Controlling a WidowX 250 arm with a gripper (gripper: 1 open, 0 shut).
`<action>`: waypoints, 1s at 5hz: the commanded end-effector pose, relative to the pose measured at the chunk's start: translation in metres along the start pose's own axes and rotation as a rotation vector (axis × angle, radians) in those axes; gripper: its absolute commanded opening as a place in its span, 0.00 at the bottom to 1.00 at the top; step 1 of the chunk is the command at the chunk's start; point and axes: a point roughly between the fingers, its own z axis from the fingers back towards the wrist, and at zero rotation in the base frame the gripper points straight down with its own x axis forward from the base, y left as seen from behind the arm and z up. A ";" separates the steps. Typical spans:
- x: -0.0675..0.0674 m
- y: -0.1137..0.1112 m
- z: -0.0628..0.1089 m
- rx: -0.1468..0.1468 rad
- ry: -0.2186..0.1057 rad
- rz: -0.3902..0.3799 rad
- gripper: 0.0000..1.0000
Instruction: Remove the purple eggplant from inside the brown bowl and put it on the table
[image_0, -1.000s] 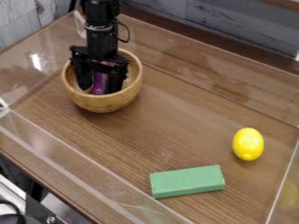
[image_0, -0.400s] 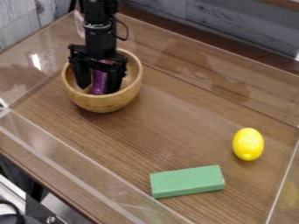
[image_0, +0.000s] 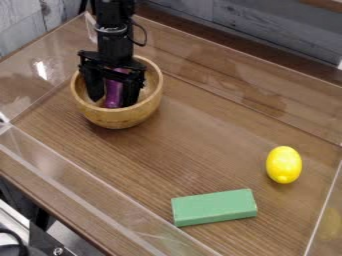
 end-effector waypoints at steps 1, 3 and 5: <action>0.009 0.008 0.017 0.011 -0.065 0.015 1.00; 0.009 0.008 0.016 0.007 -0.063 0.019 1.00; 0.010 0.009 0.014 0.005 -0.062 0.023 1.00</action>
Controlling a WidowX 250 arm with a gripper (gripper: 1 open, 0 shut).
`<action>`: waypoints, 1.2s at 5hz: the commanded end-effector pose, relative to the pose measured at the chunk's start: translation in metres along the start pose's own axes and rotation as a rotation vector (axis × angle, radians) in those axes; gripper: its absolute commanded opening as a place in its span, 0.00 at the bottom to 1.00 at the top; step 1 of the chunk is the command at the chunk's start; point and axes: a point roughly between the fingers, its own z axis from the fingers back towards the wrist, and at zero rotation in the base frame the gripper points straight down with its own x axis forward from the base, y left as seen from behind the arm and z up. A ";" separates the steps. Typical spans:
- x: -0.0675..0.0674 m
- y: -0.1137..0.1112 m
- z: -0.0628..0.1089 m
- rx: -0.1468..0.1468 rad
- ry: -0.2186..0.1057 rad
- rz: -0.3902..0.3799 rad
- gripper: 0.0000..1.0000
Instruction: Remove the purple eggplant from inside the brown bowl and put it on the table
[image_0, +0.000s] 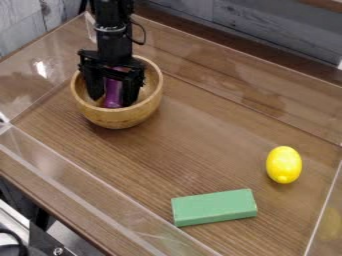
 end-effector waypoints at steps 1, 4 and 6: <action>0.008 0.007 0.014 0.008 -0.056 0.015 1.00; 0.010 0.008 0.013 0.002 -0.058 0.020 1.00; 0.011 0.008 0.011 0.000 -0.059 0.022 1.00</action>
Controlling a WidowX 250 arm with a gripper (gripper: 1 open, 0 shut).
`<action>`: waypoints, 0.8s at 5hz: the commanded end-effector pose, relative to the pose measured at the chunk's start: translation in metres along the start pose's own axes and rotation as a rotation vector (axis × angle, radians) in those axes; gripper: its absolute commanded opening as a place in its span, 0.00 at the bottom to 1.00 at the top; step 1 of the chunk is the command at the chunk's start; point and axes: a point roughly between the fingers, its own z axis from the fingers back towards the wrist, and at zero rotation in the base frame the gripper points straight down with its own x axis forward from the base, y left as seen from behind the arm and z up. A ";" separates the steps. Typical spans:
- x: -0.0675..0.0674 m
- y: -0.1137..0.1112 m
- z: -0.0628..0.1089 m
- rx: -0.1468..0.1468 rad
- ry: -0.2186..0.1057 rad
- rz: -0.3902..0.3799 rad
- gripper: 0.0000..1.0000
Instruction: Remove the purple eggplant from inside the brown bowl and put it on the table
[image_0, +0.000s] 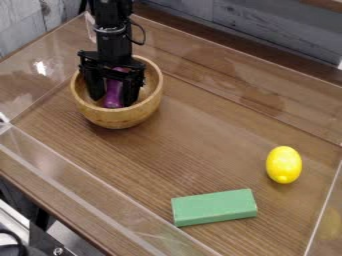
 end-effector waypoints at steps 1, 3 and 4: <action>0.008 0.006 0.016 0.009 -0.059 0.015 1.00; 0.005 0.001 0.024 -0.003 -0.063 0.022 0.00; 0.001 -0.004 0.037 -0.014 -0.074 0.024 0.00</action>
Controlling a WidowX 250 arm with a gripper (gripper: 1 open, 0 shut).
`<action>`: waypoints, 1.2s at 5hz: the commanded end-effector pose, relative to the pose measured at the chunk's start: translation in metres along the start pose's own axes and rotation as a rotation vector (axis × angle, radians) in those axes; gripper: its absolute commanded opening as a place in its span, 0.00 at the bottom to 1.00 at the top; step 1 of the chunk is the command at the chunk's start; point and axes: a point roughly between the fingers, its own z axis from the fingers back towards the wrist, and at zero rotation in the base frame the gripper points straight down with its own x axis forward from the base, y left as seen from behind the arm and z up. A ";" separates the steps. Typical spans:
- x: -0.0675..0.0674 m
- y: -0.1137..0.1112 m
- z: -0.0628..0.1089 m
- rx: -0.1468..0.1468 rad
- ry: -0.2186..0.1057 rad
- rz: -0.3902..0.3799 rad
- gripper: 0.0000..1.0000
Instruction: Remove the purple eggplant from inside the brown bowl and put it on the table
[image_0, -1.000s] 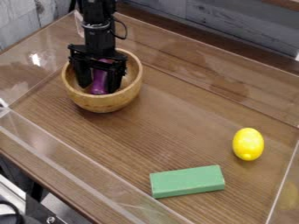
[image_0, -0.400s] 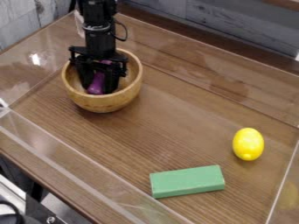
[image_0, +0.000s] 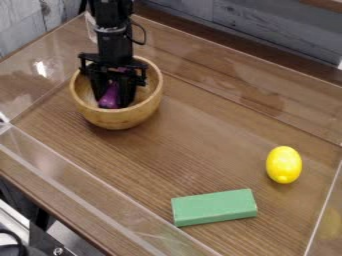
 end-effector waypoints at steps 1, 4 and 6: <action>0.003 -0.006 0.043 0.002 -0.107 -0.001 0.00; -0.026 -0.078 0.066 -0.041 -0.129 -0.092 0.00; -0.035 -0.140 0.046 -0.042 -0.115 -0.179 0.00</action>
